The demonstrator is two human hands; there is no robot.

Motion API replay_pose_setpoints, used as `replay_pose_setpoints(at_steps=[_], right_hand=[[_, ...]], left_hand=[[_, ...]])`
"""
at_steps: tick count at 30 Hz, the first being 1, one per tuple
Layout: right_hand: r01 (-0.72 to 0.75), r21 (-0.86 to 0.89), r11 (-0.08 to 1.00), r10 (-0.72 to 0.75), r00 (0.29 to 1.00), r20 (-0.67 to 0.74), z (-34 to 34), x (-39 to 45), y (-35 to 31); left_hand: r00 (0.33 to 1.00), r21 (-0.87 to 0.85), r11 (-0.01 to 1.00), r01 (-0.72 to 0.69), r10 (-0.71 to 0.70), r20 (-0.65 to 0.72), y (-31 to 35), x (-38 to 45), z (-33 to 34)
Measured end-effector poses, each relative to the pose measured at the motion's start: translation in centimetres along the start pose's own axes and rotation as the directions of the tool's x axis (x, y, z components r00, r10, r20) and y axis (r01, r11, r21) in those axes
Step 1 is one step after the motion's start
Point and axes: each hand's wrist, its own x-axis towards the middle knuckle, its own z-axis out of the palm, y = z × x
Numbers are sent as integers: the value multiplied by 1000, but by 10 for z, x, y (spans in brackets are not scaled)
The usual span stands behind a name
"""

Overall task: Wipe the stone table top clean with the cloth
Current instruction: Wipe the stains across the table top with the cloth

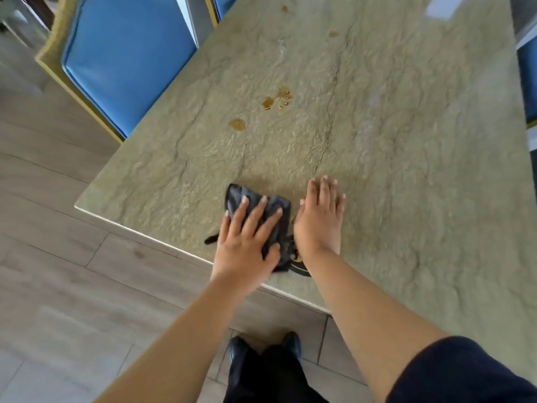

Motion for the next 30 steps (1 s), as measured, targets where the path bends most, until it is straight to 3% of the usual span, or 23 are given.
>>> replay_pose_setpoints(at_steps=[5, 7, 9, 11, 13, 15, 17, 20, 25, 30], right_hand=[[130, -27, 991, -128, 990, 53, -6, -8, -7], [160, 28, 987, -161, 987, 18, -5, -16, -8], [173, 67, 983, -174, 985, 7, -3, -23, -10], [173, 85, 981, -176, 984, 36, -3, -28, -14], [177, 139, 974, -184, 982, 38, -7, -29, -22], [225, 196, 954, -242, 968, 67, -11, -25, -34], [243, 255, 936, -279, 954, 114, -12, -21, -48], [130, 291, 948, -172, 977, 125, -9, -19, -72], [-67, 250, 966, 46, 995, 89, 6, -18, -120], [-238, 188, 953, 235, 971, 40, 28, -10, -186]], left_hand=[[976, 40, 976, -215, 216, -13, -22, -25, 7], [994, 29, 993, -111, 111, 2, -46, -3, -4], [997, -21, 997, 78, -78, -14, -67, 22, -16], [968, -60, 967, 246, -248, -27, -73, 35, -22], [946, -53, 947, 316, -318, -54, -59, 31, -18], [966, -63, 970, 236, -241, -93, -41, 11, -11], [995, -71, 997, 21, -28, -100, -42, -14, -7], [980, -35, 982, -184, 180, -83, -83, -22, -11], [999, -13, 999, 35, -35, -20, -165, 18, -32], [997, -27, 998, 63, -62, 41, -230, 65, -57]])
